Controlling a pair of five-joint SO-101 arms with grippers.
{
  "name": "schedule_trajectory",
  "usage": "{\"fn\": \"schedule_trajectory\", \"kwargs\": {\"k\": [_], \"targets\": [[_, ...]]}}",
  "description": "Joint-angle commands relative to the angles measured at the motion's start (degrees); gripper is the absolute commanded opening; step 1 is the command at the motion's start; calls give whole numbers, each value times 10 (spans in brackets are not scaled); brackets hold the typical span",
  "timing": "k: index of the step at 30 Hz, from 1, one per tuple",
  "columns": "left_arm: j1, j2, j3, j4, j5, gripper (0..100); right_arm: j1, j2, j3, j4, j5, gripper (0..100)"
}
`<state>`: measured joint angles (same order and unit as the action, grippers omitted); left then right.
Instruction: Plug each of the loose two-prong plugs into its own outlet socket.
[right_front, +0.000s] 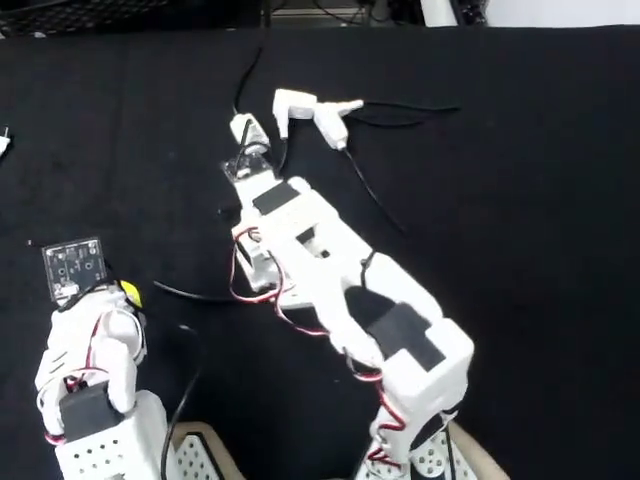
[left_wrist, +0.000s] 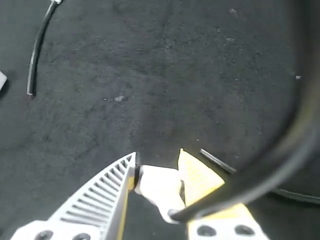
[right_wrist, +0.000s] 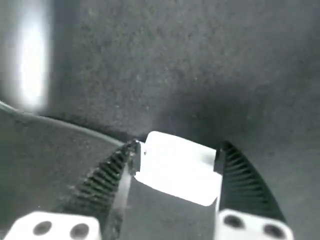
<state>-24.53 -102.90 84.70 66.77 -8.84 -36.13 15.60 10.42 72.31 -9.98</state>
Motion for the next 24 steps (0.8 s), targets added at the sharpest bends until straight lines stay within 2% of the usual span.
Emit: {"fn": "schedule_trajectory", "kwargs": {"k": [1,8,11,14,16,19,24], "targets": [[24,-1,-6,3,7,29,41,-35,2,-25,2,240],[71,-1,-12,89,12,29,195,-10,62,-118,-3,239],[70,-1,-9,57,66,29,246,-5,96,-159,-4,239],[77,-1,-7,25,85,29,228,-15,98,-162,-2,238],[102,-1,-15,10,55,29,223,-18,107,-167,2,238],[153,4,-36,12,-28,28,232,-20,116,-176,2,237],[255,4,-48,22,-110,28,237,-20,117,-177,-4,239]]}}
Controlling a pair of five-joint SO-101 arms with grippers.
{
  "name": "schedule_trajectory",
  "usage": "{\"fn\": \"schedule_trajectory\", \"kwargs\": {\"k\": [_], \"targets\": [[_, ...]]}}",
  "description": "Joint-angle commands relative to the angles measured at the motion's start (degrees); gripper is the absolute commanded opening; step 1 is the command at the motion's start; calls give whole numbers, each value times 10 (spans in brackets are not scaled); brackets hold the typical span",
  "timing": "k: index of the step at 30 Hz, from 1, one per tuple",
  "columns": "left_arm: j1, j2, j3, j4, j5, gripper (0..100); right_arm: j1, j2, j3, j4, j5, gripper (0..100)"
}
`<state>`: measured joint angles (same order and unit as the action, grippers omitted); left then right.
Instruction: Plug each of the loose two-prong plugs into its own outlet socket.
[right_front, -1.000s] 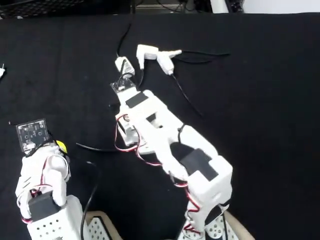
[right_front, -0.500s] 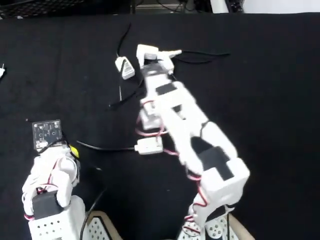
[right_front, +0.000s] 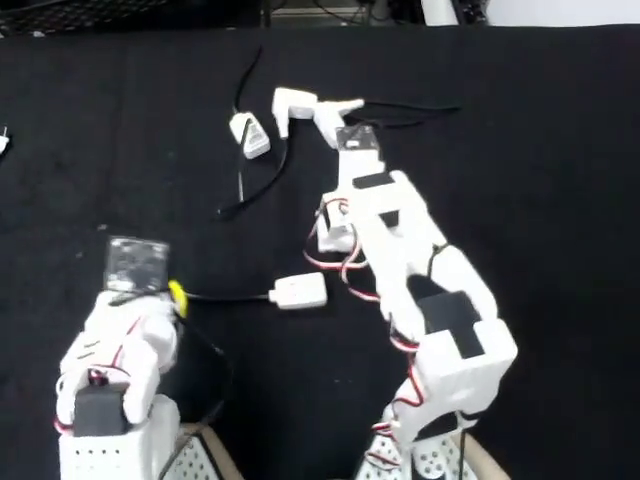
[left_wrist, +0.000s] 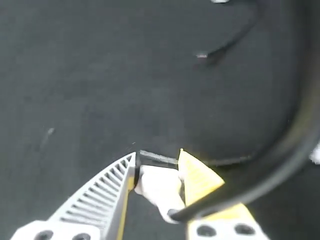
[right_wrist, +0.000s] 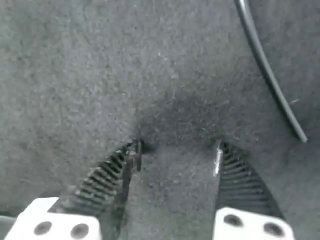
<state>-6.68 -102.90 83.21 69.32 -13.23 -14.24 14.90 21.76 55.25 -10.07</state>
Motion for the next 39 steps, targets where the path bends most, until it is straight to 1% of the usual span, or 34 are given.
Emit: {"fn": "schedule_trajectory", "kwargs": {"k": [1,4,6,9,10,13,15,20,23,25,28,33,35,37,39], "targets": [[98,4,-35,-5,-82,28,18,-13,4,-6,-3,240],[149,5,-61,-3,-99,28,19,-14,5,-5,-4,240],[180,7,-81,34,-105,28,19,-14,5,-4,-3,240],[240,35,-131,123,-185,28,19,-14,5,-4,-2,240],[263,53,-149,132,-204,28,19,-14,5,-4,0,240],[327,131,-196,125,-244,28,19,-14,5,-4,2,240],[348,201,-226,110,-280,28,19,-14,5,-4,2,240],[347,424,-324,48,-335,28,34,-14,5,-4,0,240],[347,569,-422,51,-360,28,33,-14,4,-4,1,240],[347,653,-488,77,-377,28,33,-14,4,-4,1,240],[347,757,-584,145,-393,28,33,-14,3,-4,0,240],[347,861,-715,253,-404,28,33,-14,2,-4,0,240],[347,884,-749,284,-435,28,33,-14,2,-5,-1,240],[347,901,-778,316,-483,28,33,-14,2,-6,-1,240],[346,907,-789,316,-517,28,33,-14,2,-6,-2,240]]}}
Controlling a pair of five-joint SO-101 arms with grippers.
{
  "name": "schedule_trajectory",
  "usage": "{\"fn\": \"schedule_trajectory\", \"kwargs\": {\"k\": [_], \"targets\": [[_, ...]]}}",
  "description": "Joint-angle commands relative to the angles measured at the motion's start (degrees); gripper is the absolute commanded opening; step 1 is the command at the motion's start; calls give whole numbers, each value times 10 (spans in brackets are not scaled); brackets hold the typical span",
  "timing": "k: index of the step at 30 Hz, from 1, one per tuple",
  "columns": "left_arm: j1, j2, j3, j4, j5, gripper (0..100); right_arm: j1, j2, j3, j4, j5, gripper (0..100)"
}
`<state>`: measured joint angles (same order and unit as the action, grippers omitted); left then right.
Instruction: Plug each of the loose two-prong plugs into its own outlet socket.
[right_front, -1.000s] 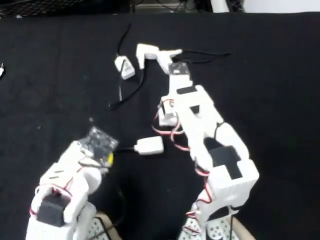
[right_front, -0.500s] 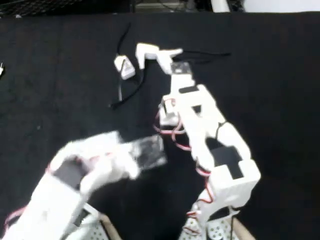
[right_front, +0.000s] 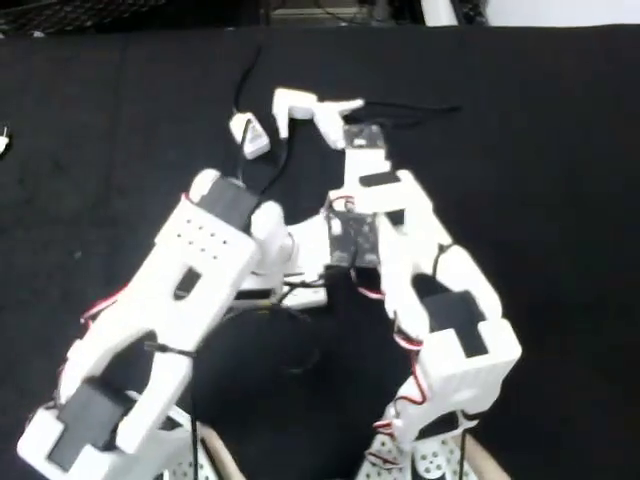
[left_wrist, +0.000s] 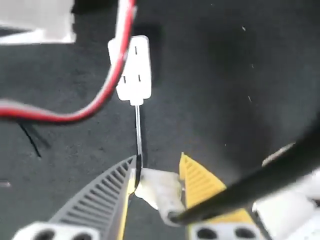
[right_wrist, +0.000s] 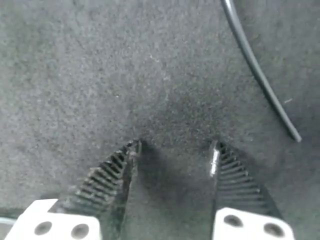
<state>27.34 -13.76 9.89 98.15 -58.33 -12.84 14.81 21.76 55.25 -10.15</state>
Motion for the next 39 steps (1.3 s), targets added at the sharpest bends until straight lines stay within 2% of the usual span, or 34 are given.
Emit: {"fn": "schedule_trajectory", "kwargs": {"k": [1,5,8,10,13,15,17,25,29,32,34,39], "targets": [[6,17,-58,27,-77,28,19,-13,2,-7,-1,240],[11,21,-58,27,-129,28,19,-13,2,-7,-1,240],[10,25,-30,25,-198,28,19,-13,2,-6,-1,240],[11,40,-8,25,-211,28,19,-13,2,-5,-1,240],[10,75,-11,4,-135,28,19,-13,2,-5,-1,240],[7,103,-29,-50,-48,29,20,-13,2,-5,-2,240],[1,129,-54,-100,9,29,20,-13,2,-4,-2,240],[7,188,-112,-120,69,29,77,-19,2,4,-48,237],[15,202,-115,-115,77,29,146,-59,29,-10,-87,237],[18,202,-120,-116,127,29,216,-92,60,-36,-112,237],[24,202,-116,-117,131,29,253,-117,78,-49,-128,238],[27,203,-116,-121,135,29,309,-181,127,-87,-127,240]]}}
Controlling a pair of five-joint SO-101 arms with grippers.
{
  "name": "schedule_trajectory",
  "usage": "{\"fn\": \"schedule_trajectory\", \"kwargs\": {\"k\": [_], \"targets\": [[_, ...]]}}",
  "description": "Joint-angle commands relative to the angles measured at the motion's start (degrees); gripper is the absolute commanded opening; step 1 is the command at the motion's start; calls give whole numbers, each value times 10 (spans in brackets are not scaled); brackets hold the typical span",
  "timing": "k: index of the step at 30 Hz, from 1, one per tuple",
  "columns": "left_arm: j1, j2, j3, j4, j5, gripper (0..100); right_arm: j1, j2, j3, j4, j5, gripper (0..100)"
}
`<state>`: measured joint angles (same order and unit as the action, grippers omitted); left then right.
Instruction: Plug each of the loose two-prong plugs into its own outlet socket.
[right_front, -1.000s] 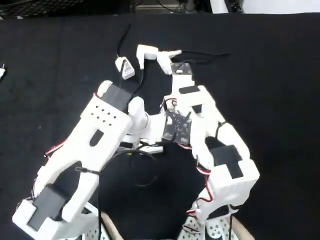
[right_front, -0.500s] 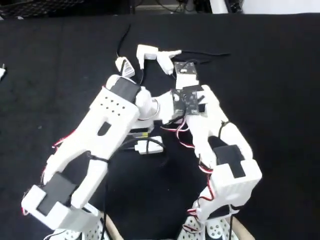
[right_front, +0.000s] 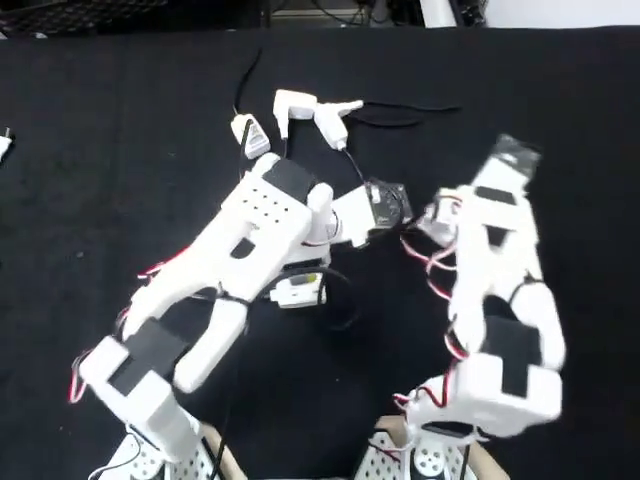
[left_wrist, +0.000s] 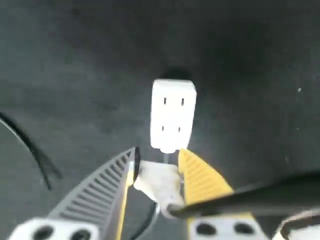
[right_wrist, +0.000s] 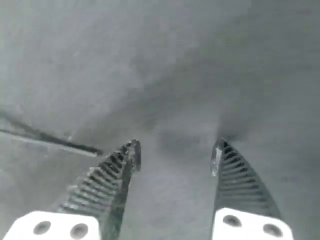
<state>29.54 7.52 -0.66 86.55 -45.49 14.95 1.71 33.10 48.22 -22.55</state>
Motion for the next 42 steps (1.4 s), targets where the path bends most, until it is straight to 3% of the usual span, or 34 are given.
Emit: {"fn": "schedule_trajectory", "kwargs": {"k": [1,8,14,22,42], "targets": [[3,-10,-12,-9,7,29,44,-62,22,-18,-4,240],[-22,-10,-12,-83,40,29,93,-111,80,-33,1,240],[-18,-7,-7,-83,40,29,142,-111,120,-42,64,240],[1,-7,18,-83,41,29,126,-111,131,-72,61,240],[51,-11,3,-86,235,29,128,-111,131,-72,62,240]]}}
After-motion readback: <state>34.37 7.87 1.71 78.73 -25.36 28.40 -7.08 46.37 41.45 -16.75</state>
